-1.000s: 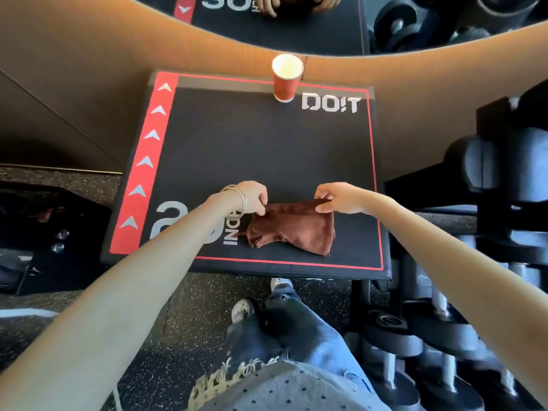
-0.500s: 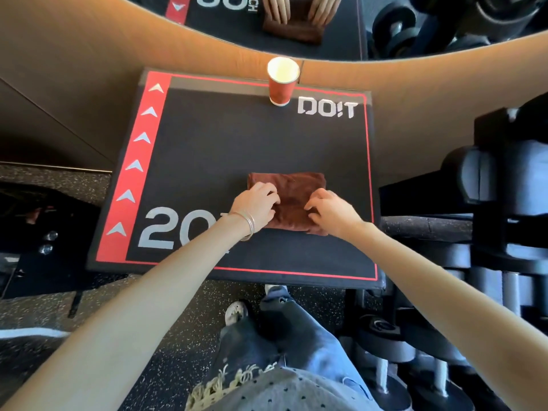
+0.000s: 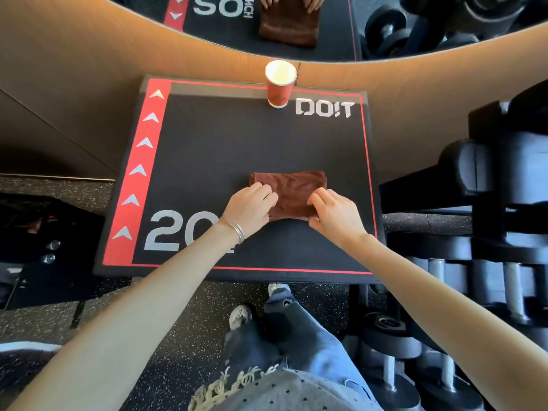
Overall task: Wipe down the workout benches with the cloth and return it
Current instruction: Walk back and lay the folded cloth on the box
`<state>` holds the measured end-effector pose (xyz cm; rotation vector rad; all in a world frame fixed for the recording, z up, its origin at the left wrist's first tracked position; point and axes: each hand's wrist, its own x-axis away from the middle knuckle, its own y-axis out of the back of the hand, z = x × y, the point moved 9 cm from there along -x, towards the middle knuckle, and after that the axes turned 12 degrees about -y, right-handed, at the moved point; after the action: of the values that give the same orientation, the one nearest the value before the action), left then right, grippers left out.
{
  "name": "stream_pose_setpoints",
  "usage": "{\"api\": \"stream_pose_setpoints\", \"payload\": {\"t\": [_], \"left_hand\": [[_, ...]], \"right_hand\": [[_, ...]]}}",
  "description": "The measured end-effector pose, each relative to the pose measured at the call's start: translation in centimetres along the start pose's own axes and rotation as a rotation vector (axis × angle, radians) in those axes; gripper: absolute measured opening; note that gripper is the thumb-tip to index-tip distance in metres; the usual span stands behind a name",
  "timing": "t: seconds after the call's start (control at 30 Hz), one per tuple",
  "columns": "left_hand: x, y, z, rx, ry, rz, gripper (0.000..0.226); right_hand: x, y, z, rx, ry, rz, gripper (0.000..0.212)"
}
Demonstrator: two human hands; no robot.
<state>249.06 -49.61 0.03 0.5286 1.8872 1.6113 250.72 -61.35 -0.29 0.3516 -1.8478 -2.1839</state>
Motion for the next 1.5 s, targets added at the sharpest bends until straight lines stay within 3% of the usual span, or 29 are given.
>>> {"api": "stream_pose_setpoints", "payload": {"t": [0.1, 0.2, 0.23, 0.3, 0.37, 0.43, 0.5, 0.63, 0.77, 0.83, 1.03, 1.17, 1.3, 1.37, 1.43, 1.5], "left_hand": [[0.9, -1.1, -1.6, -0.024, -0.098, 0.091, 0.025], [3.1, -5.3, -2.0, 0.117, -0.093, 0.428, 0.019], [3.4, -5.1, -1.7, 0.179, -0.036, 0.390, 0.023], [3.3, -3.6, -0.7, 0.261, 0.094, 0.178, 0.021], [3.1, -3.7, 0.0, 0.240, 0.166, 0.173, 0.041], [3.4, -5.6, 0.1, 0.193, 0.213, 0.381, 0.069], [3.5, -6.7, 0.4, 0.145, 0.237, 0.505, 0.076], [2.7, -7.2, 0.9, 0.157, 0.229, 0.577, 0.072], [0.0, -4.3, 3.1, 0.223, 0.309, 0.255, 0.039], [-1.5, -3.5, 4.2, 0.160, 0.316, 0.186, 0.039], [-3.7, -6.1, 4.3, 0.046, 0.252, 0.447, 0.050], [-3.7, -6.1, 4.1, 0.087, 0.299, 0.402, 0.045], [-4.0, -6.3, 4.1, 0.257, 0.343, 0.593, 0.032], [-3.9, -6.7, 4.0, 0.330, 0.379, 0.729, 0.031], [-4.1, -6.2, 4.0, 0.168, 0.370, 0.754, 0.034], [-4.5, -4.8, 3.9, -0.045, 0.356, 0.631, 0.037]], "right_hand": [[2.3, 0.0, 1.6, 0.093, 0.134, -0.015, 0.026], [4.4, -3.7, 0.8, 0.122, 0.111, 0.292, 0.033], [4.6, -4.5, 0.0, 0.057, 0.036, 0.378, 0.035], [4.1, -4.0, -0.4, -0.049, -0.024, 0.327, 0.037], [3.2, -3.8, -0.1, -0.026, -0.021, 0.281, 0.050], [2.4, -4.9, 0.2, 0.014, -0.050, 0.364, 0.068], [2.0, -6.5, 0.0, 0.074, -0.087, 0.465, 0.077], [1.4, -7.7, -0.9, 0.078, -0.149, 0.536, 0.067], [-1.0, -4.6, -1.3, -0.059, -0.107, 0.253, 0.032], [-2.7, -3.3, -1.9, -0.033, -0.111, 0.157, 0.031], [-5.9, -5.5, -1.3, 0.137, -0.095, 0.400, 0.054], [-5.3, -5.3, -1.6, 0.096, -0.130, 0.360, 0.039], [-5.0, -5.4, -3.1, -0.104, -0.215, 0.664, 0.026], [-4.6, -5.3, -3.3, -0.061, -0.219, 0.753, 0.025], [-4.6, -4.6, -3.5, 0.090, -0.229, 0.660, 0.032], [-3.9, -3.7, -3.0, 0.158, -0.237, 0.438, 0.043]]}}
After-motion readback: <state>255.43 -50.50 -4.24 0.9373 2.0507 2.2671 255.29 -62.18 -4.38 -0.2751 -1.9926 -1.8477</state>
